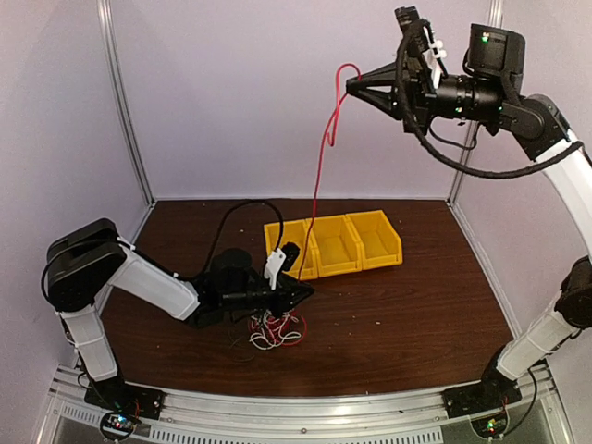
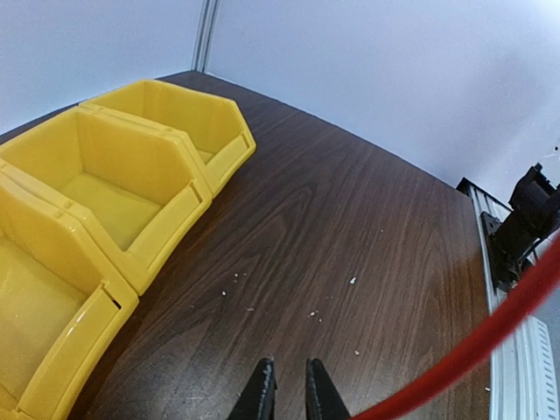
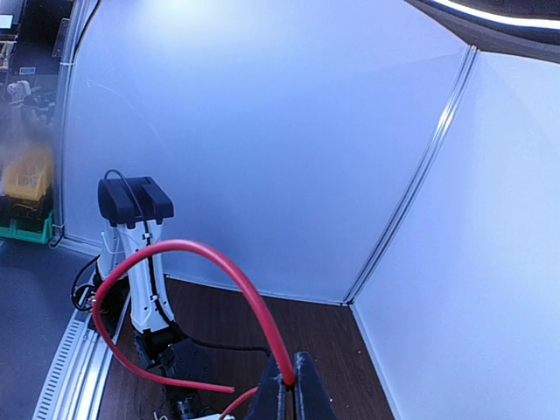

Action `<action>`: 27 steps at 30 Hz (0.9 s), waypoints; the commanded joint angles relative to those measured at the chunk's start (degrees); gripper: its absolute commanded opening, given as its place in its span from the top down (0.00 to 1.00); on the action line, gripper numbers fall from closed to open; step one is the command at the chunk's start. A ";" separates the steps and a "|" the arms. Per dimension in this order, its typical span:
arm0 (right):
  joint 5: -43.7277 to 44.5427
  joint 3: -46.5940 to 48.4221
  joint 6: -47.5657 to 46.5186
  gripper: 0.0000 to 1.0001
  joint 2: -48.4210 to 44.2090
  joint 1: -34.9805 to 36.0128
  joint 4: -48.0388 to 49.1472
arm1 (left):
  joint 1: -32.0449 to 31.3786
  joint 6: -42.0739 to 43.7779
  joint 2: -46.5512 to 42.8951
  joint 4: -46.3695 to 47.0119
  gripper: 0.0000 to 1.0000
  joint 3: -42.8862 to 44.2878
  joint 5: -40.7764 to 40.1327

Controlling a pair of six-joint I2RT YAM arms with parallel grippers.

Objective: Untangle the cables
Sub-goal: Untie one of the twisted cables from the tangled cable pile.

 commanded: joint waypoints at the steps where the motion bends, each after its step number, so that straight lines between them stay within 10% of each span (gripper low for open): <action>1: -6.32 4.32 4.68 1.00 -2.41 -5.23 1.28 | -0.02 0.23 2.79 -4.17 0.87 2.24 -2.15; 15: 5.25 9.29 5.12 1.00 -6.83 -12.46 0.52 | 0.32 -0.58 5.12 -2.40 0.90 -2.56 -7.84; 27: 23.27 -13.22 2.70 1.00 -17.41 -17.45 2.90 | 0.30 6.60 -14.88 -10.95 0.88 -4.25 -9.96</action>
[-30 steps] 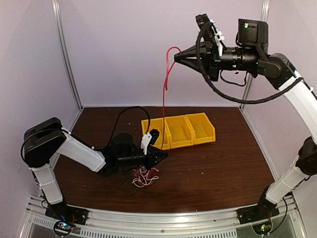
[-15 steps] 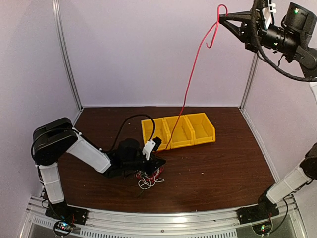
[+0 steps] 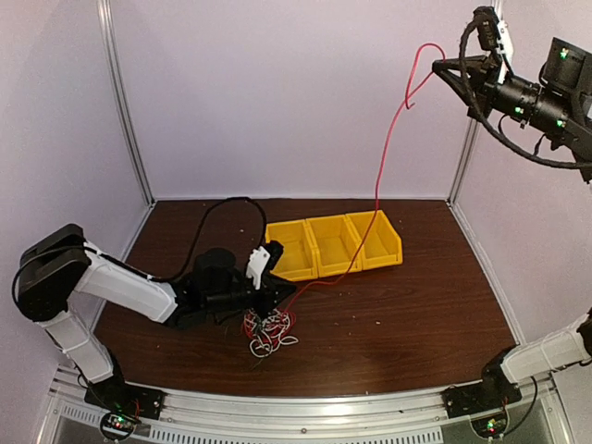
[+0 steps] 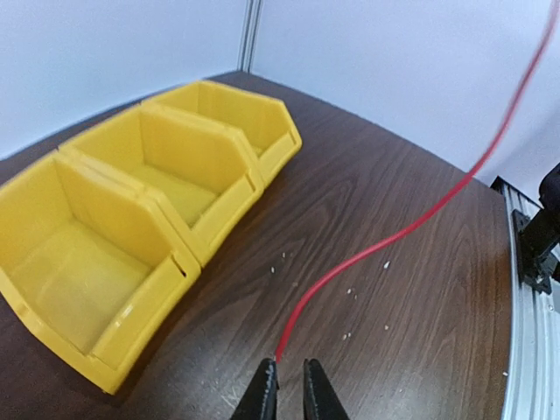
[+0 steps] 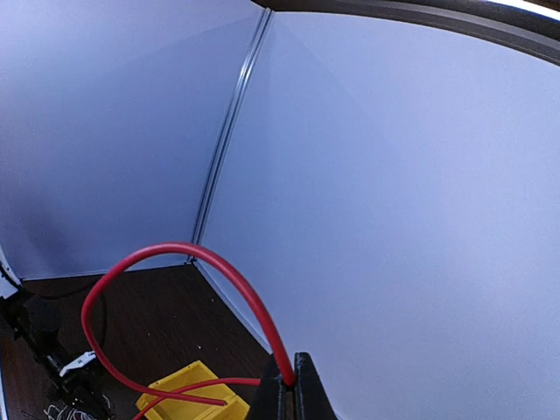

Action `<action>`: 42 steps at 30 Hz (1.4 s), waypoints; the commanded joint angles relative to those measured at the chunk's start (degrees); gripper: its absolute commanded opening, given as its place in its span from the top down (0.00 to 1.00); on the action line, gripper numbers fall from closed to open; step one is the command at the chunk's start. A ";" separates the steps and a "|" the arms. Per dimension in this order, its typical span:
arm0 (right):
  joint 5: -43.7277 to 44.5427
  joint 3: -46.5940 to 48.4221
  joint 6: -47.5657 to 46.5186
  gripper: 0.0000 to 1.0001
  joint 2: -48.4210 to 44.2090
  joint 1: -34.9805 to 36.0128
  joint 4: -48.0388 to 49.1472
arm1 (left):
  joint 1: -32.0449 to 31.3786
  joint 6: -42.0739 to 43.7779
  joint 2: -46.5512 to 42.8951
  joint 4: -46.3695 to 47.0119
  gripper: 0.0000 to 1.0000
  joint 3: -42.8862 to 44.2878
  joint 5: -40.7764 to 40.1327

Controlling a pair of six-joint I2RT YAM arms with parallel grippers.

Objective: Untangle the cables
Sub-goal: Untie one of the twisted cables from the tangled cable pile, then place the untangled cable at the center of the board, then pick up the untangled cable from the center of the board.

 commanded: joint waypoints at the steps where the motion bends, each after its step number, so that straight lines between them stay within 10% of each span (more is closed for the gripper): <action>1: 6.56 -8.95 -0.97 1.00 -3.97 -2.36 1.40 | 0.24 5.93 -8.45 -4.84 0.88 1.42 -3.11; 7: 4.51 -25.50 -1.38 1.00 -9.09 -4.33 1.12 | 0.17 8.21 -14.09 -6.63 0.87 2.84 -3.96; 12: 3.30 -37.19 -2.83 1.00 -11.80 -5.78 1.82 | 0.17 6.07 -7.26 -9.67 0.61 8.38 -1.55; 17: 4.37 -46.26 -8.88 1.00 -14.57 -6.72 -0.98 | 0.03 2.70 0.95 -17.46 0.56 15.61 -0.44; 21: 2.94 -52.10 -17.20 0.70 -15.24 -6.74 -7.51 | 0.00 2.11 1.07 -17.55 0.55 15.16 -2.34; 30: -11.06 -46.53 -29.54 0.36 -9.42 -6.34 -25.80 | -0.01 0.90 2.28 -21.41 0.53 14.63 -4.10; 42: -7.79 -46.22 -15.34 0.44 14.20 11.45 -4.95 | -0.01 -3.15 -1.60 -19.60 0.53 9.80 -4.80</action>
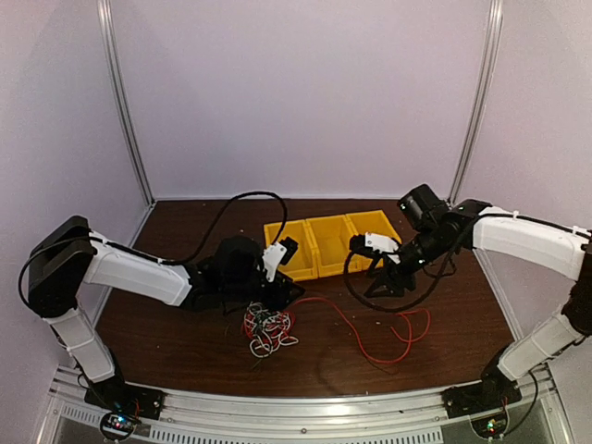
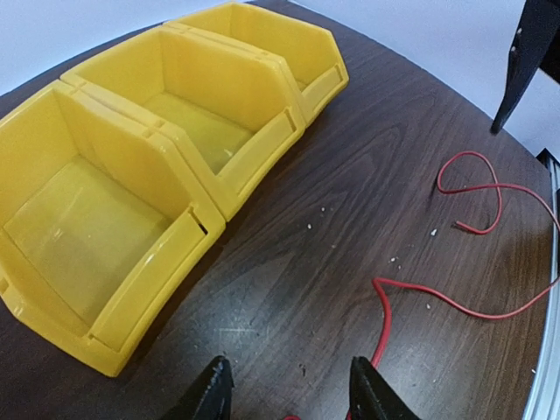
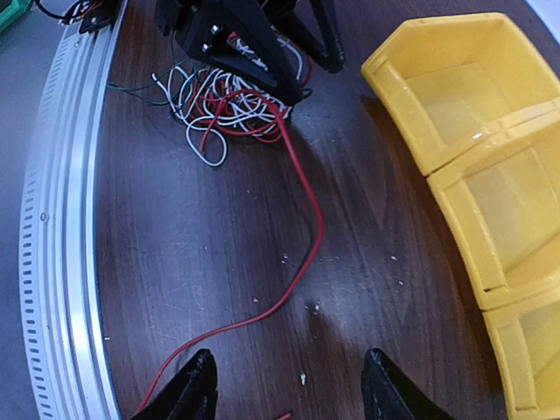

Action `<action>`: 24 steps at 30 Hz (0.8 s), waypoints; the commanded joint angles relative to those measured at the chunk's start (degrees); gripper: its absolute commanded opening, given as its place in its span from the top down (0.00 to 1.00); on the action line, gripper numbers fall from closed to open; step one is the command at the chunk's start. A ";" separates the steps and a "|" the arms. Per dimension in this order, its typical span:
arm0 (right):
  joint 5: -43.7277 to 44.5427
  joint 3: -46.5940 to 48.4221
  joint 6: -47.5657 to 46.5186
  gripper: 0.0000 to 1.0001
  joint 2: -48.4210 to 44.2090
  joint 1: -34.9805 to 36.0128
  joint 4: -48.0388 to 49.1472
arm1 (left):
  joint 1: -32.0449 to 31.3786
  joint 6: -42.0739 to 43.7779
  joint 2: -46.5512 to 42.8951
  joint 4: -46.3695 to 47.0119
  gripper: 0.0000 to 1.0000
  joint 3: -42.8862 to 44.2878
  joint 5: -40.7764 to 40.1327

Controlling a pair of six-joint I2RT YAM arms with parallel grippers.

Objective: Untangle the cables
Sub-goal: Pick up the untangled cable from the center of the board.

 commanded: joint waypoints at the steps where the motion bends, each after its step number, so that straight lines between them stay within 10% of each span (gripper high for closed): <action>1: -0.44 2.36 4.25 0.44 7.83 4.80 5.39 | 0.01 -2.84 -3.96 2.30 0.53 -3.46 -1.45; 24: -0.31 6.39 8.34 0.48 26.54 5.20 13.20 | 0.95 -7.04 -3.67 3.43 0.49 -6.82 -4.01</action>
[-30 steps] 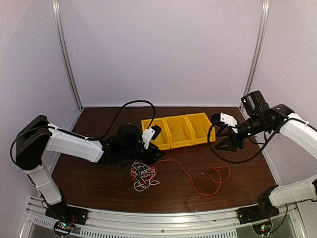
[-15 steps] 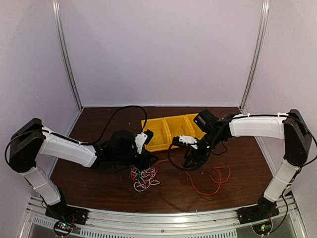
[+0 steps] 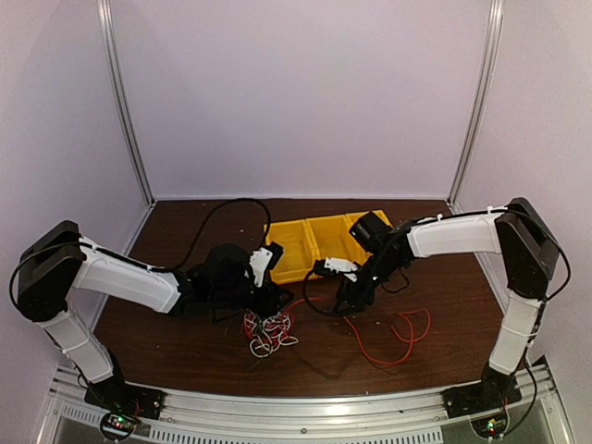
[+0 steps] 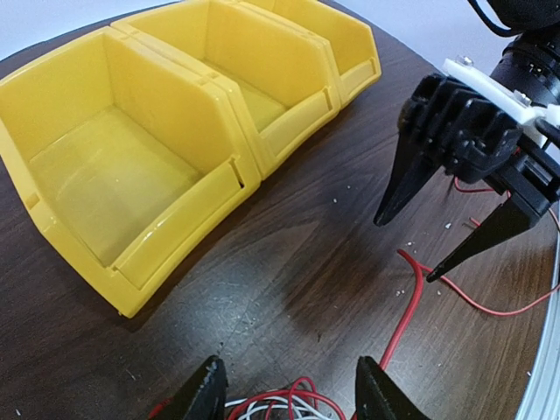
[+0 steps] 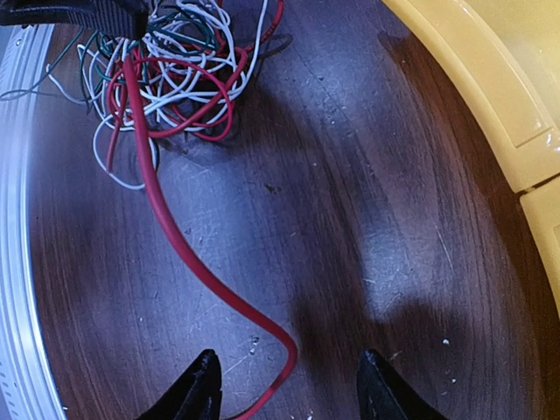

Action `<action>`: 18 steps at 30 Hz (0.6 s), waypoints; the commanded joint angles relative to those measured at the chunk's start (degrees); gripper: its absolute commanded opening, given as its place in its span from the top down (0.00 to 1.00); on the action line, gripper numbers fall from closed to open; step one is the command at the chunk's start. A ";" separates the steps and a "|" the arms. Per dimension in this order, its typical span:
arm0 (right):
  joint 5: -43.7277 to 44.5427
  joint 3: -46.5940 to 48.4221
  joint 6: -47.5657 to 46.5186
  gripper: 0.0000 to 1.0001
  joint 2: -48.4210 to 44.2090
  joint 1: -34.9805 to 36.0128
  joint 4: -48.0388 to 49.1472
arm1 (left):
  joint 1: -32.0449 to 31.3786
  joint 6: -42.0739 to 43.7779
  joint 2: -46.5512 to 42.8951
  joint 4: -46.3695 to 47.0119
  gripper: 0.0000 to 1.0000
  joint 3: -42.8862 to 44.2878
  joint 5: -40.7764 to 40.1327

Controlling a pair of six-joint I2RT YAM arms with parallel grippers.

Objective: Untangle the cables
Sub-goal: Pick up the untangled cable from the center of the board.

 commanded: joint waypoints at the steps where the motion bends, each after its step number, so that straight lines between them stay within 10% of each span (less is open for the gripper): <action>1: -1.16 1.19 0.68 0.49 1.14 -0.21 1.59 | 0.67 -0.67 0.43 2.74 0.49 -0.48 -0.55; 18: -1.44 2.59 0.87 0.92 2.49 -0.27 1.01 | 0.82 -0.68 0.70 3.21 0.49 -1.04 -0.60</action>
